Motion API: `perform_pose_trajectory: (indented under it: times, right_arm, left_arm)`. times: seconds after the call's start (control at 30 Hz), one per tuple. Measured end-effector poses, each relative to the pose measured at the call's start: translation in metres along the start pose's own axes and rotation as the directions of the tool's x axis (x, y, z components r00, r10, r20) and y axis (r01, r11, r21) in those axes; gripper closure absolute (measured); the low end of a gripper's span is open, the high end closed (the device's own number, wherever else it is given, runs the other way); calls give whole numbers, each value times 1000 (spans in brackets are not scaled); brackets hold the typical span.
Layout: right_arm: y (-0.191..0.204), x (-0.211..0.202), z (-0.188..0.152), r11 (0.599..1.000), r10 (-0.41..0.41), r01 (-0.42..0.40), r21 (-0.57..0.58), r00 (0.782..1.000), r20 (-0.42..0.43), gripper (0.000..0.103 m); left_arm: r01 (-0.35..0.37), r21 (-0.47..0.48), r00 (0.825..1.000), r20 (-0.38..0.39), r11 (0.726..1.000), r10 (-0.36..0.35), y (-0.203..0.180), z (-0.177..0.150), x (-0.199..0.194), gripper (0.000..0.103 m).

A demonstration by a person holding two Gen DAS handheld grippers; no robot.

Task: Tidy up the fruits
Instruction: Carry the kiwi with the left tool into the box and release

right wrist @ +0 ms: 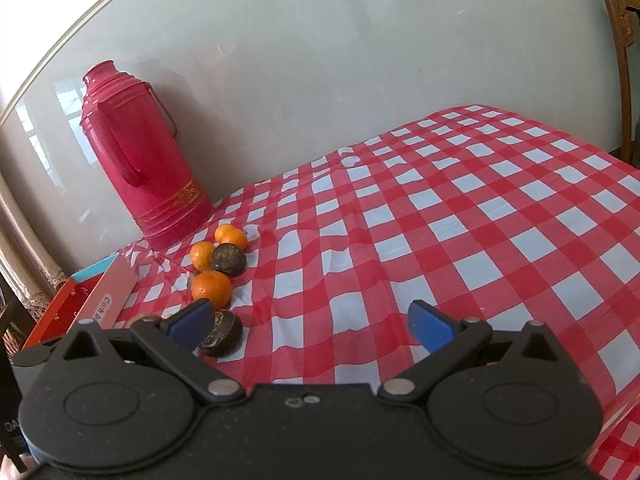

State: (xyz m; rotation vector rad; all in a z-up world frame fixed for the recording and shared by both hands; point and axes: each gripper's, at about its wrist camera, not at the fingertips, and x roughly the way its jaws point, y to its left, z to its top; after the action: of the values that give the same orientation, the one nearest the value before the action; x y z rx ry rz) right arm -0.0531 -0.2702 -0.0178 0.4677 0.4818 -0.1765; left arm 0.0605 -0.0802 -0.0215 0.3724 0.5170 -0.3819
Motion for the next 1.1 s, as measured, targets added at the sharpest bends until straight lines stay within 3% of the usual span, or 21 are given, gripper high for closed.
perform_pose_trajectory:
  times: [0.3,0.5,0.63,0.73,0.93,1.1]
  right_arm:
    - [8,5,-4,999,-17,17,-34,1000,-14,6]
    - [18,9,-6,999,-12,11,-51,1000,-23,5]
    - [27,12,-9,997,-6,4,-78,999,-32,5]
    - [35,15,-11,995,-1,-3,-97,999,-42,5]
    - [46,20,-15,992,8,-15,-122,998,-56,5]
    - [53,23,-18,991,15,-24,-135,998,-67,5]
  left_arm:
    - [-51,-41,995,86,998,54,17,3,-22,45]
    - [-162,-176,969,159,971,190,52,3,-43,45]
    - [-265,-321,937,138,909,322,94,-1,-52,45]
    - [-328,-403,921,64,854,384,126,-7,-47,45]
    - [-412,-516,905,-138,750,403,185,-28,-20,45]
    - [-466,-527,883,-233,711,407,208,-43,-6,45]
